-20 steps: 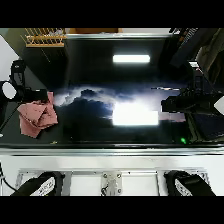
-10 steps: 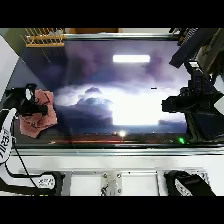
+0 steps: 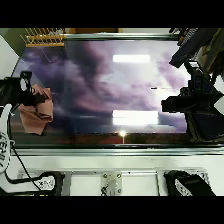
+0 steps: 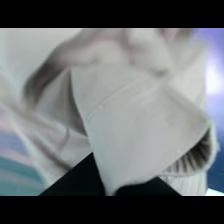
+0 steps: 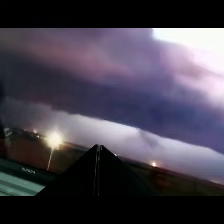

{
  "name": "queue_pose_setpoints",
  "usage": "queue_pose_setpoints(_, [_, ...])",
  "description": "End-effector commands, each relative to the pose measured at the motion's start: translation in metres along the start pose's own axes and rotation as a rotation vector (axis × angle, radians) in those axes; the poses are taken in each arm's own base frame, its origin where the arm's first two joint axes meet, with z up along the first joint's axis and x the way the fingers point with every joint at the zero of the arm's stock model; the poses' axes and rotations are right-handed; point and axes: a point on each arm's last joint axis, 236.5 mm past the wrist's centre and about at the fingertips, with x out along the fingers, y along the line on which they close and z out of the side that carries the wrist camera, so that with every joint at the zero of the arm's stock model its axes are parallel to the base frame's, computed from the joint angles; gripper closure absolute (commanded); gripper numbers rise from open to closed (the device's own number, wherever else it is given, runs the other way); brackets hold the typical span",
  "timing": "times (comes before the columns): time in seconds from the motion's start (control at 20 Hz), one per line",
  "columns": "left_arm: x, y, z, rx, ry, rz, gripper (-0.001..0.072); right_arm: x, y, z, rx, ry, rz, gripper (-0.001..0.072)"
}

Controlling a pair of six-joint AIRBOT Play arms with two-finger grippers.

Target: Fold the clothes and pants, and hang the long-sleeved shirts on hangers.

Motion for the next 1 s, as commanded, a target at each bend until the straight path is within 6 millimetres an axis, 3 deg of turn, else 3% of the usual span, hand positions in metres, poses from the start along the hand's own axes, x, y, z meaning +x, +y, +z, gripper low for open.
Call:
queue_pose_setpoints(0.0, [-0.129, -0.058, 0.044, 0.047, -0.279, -0.147, 0.0695, 0.0, 0.0, 0.0, 0.0, 0.0, 0.001, 0.0704])
queue_pose_setpoints(0.1, [-0.201, -0.113, 0.044, 0.117, -0.422, -0.296, 0.0695, 0.0, 0.002, 0.0, 0.002, -0.002, 0.007, 0.0704])
queue_pose_setpoints(0.25, [-0.286, -0.187, 0.025, 0.264, -0.605, -0.481, 0.0695, 0.0, 0.012, 0.006, 0.017, -0.024, 0.051, 0.0703])
queue_pose_setpoints(0.35, [-0.334, -0.23, 0.009, 0.345, -0.719, -0.594, 0.0695, -0.001, 0.018, 0.008, 0.025, -0.032, 0.076, 0.0703])
queue_pose_setpoints(0.5, [-0.38, -0.282, -0.012, 0.374, -0.798, -0.756, 0.0695, -0.006, 0.0, 0.027, 0.019, -0.119, 0.012, 0.0704])
queue_pose_setpoints(0.6, [-0.387, -0.313, -0.022, 0.371, -0.783, -0.827, 0.0695, -0.013, -0.012, 0.037, 0.024, -0.168, -0.026, 0.0704])
queue_pose_setpoints(0.7, [-0.369, -0.338, -0.027, 0.374, -0.72, -0.835, 0.0695, -0.018, -0.025, 0.041, 0.05, -0.192, -0.053, 0.0703])
queue_pose_setpoints(0.9, [-0.285, -0.373, -0.039, 0.38, -0.476, -0.746, 0.0694, -0.021, -0.047, 0.043, 0.098, -0.2, -0.09, 0.0691])
queue_pose_setpoints(0.95, [-0.261, -0.378, -0.042, 0.375, -0.403, -0.727, 0.0693, -0.019, -0.048, 0.042, 0.1, -0.194, -0.091, 0.0618])
